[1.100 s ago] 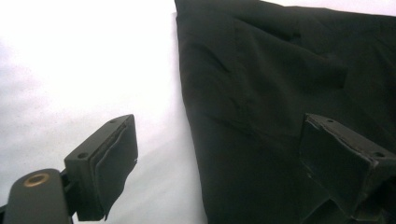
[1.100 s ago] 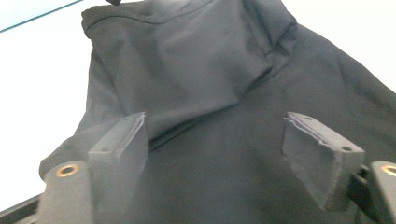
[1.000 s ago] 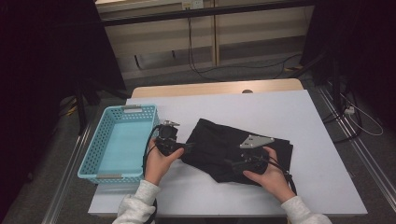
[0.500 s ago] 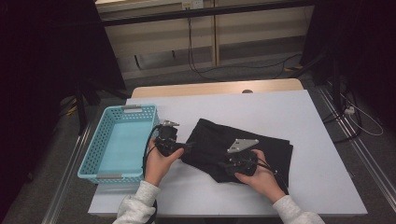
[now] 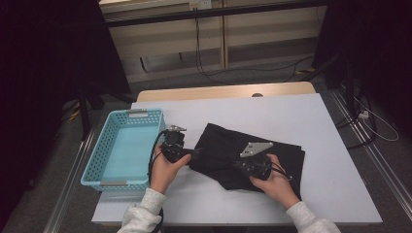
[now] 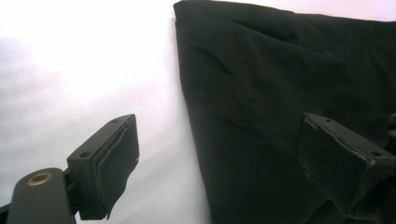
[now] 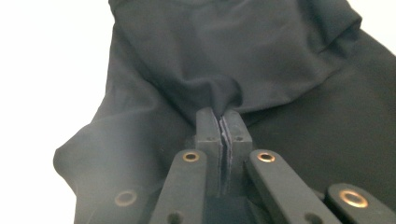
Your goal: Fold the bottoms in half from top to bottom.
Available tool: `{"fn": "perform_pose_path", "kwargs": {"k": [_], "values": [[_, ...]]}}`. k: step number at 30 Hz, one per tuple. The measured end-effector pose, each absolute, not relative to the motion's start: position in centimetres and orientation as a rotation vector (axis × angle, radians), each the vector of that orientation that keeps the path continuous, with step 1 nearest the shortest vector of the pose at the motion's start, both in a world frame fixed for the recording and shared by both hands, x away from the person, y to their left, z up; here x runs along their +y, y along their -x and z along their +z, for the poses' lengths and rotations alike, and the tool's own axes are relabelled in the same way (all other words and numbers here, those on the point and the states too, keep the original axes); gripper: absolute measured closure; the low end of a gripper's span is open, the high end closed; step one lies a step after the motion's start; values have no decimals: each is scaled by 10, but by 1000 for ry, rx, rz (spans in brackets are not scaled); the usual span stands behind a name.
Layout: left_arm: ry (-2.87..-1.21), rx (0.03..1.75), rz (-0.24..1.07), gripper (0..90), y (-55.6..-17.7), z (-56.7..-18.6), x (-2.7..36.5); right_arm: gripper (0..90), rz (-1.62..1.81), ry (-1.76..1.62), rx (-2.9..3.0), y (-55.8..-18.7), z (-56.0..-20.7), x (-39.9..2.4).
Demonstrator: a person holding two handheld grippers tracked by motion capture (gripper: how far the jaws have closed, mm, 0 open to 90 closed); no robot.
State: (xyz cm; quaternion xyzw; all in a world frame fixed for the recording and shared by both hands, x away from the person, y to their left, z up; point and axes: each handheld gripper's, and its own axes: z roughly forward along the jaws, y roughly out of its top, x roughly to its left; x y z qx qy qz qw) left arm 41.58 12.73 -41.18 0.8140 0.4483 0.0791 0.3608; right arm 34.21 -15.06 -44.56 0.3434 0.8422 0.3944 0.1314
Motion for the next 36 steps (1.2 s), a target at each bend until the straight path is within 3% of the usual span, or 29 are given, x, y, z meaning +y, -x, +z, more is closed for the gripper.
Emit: {"fn": "perform_pose_path", "kwargs": {"k": [9,36], "values": [[-2095,1163,208,130,-415,-413,126,884,1177,-1052,2402,-329,-436,-188],[-2102,1163,189,126,-415,-415,123,884,1146,-1069,2396,-315,-436,-209]]}}
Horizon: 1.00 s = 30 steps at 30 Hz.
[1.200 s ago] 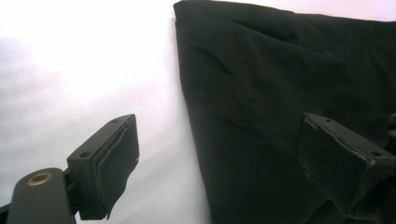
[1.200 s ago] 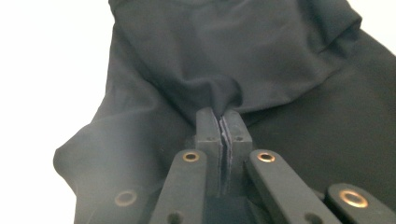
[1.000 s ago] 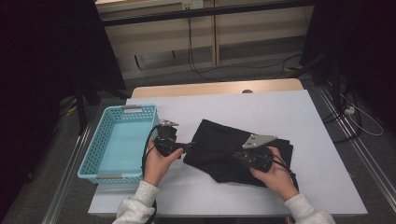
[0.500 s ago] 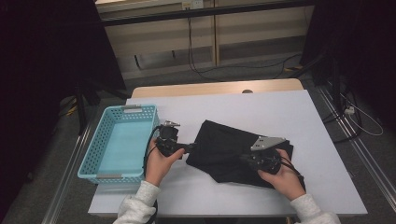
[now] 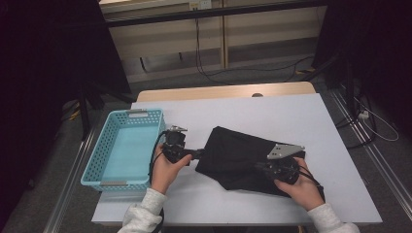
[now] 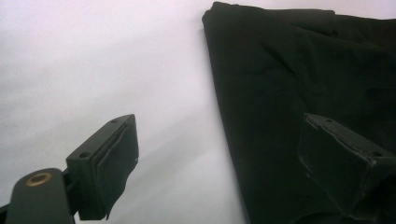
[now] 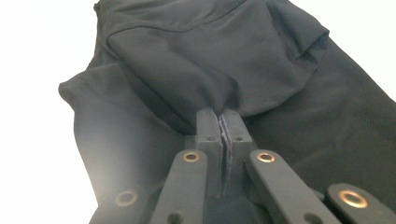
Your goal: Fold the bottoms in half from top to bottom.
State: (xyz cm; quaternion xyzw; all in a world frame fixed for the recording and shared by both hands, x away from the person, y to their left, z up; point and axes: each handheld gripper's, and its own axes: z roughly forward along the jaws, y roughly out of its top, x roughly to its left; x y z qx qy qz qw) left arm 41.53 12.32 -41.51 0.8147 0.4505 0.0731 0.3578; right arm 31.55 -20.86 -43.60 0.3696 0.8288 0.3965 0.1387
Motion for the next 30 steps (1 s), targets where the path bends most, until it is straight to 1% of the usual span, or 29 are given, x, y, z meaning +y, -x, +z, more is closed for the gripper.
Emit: {"fn": "perform_pose_path", "kwargs": {"k": [19,30], "values": [[-2120,1156,173,126,-416,-417,122,885,1152,-1094,2368,-303,-434,-231],[-2118,1164,189,126,-415,-418,119,894,1151,-1105,2360,-297,-433,-242]]}}
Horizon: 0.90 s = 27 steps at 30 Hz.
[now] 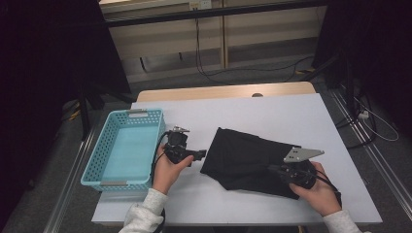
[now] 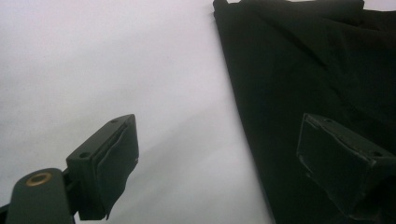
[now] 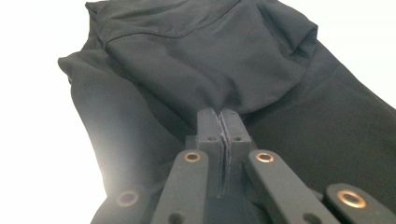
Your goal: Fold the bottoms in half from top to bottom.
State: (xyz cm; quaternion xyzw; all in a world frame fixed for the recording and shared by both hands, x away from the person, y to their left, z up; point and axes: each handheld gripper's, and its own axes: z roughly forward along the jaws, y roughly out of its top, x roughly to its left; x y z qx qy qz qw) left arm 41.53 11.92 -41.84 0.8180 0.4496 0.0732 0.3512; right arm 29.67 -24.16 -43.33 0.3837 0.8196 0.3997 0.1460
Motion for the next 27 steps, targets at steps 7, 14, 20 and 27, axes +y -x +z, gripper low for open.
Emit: {"fn": "perform_pose_path", "kwargs": {"k": [7,14,20,27], "values": [[-2116,1164,186,126,-415,-418,120,898,1151,-1108,2355,-293,-433,-245],[-2118,1164,179,126,-415,-419,120,900,1147,-1099,2359,-290,-432,-245],[-2118,1164,181,126,-414,-418,120,900,1149,-1110,2351,-282,-430,-254],[-2123,1162,185,125,-414,-419,117,857,1135,-1081,2401,-270,-431,-255]]}}
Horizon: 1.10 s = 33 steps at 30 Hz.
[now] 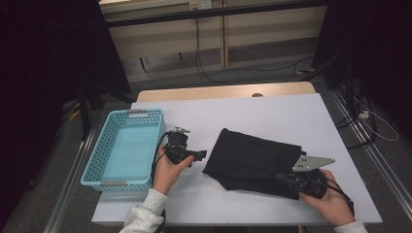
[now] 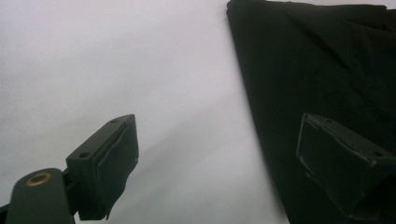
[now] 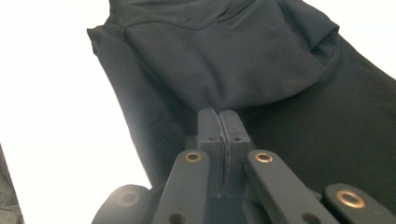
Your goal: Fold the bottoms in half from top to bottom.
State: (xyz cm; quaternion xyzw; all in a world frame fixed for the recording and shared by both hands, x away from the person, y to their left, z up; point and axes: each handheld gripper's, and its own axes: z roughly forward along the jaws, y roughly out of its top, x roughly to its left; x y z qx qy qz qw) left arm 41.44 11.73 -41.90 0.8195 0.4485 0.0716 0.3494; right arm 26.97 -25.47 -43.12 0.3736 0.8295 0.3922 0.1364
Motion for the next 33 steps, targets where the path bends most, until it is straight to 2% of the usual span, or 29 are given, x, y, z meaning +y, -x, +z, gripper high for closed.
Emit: {"fn": "perform_pose_path", "kwargs": {"k": [1,5,10,20,22,24,26,33], "values": [[-2127,1161,188,126,-415,-419,117,788,1134,-1085,2400,-270,-432,-254],[-2129,1159,190,126,-415,-419,116,731,1141,-1099,2355,-279,-429,-256],[-2154,1142,188,125,-415,-420,115,691,1103,-1169,2237,-315,-427,-256],[-2163,1150,190,122,-407,-422,120,671,1023,-1241,2186,-382,-440,-238],[-2166,1152,192,122,-407,-423,121,686,1030,-1257,2197,-391,-442,-235],[-2165,1152,191,122,-406,-423,121,739,980,-1287,2210,-399,-445,-232],[-2163,1150,191,122,-405,-423,121,860,952,-1294,2235,-403,-448,-231],[-2157,1147,195,122,-405,-420,121,880,1020,-1324,2205,-400,-437,-248]]}}
